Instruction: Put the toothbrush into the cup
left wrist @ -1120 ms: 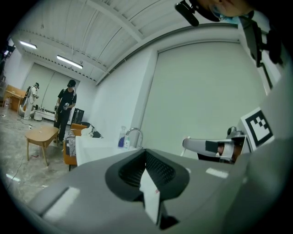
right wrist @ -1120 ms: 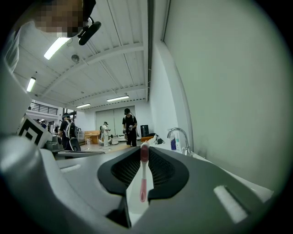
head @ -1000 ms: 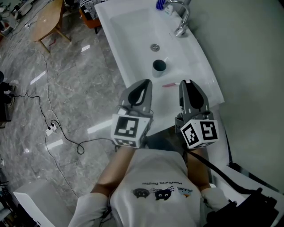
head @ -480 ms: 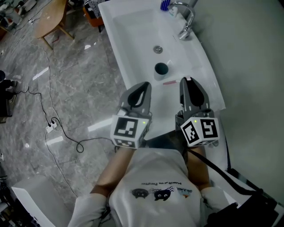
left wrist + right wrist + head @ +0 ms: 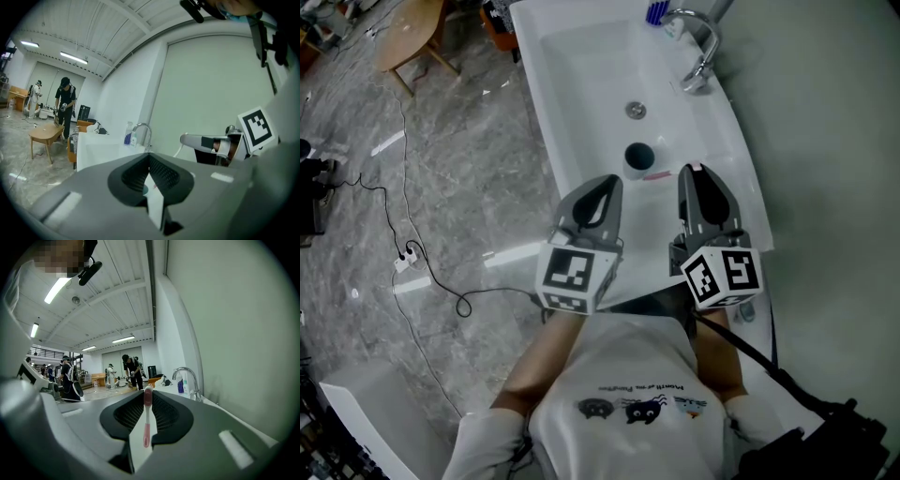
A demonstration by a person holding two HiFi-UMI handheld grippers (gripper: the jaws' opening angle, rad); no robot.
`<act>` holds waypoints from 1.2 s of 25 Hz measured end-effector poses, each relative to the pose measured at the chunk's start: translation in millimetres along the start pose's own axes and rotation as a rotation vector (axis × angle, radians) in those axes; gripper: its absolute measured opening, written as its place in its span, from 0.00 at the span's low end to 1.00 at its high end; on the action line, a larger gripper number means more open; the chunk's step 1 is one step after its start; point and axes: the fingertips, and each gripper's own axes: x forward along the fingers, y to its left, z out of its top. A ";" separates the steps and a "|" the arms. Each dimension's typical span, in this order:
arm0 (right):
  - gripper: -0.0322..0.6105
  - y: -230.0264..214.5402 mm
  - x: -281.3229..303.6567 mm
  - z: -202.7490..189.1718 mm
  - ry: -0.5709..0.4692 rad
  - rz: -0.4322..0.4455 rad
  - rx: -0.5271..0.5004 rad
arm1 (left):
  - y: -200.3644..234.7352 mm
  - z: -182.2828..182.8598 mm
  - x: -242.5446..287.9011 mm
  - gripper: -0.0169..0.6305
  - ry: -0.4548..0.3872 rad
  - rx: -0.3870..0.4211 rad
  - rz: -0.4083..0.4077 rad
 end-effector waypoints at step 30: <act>0.14 -37.8 63.3 -35.3 0.094 0.029 0.048 | 22.3 -15.3 54.9 0.03 0.081 -0.030 0.042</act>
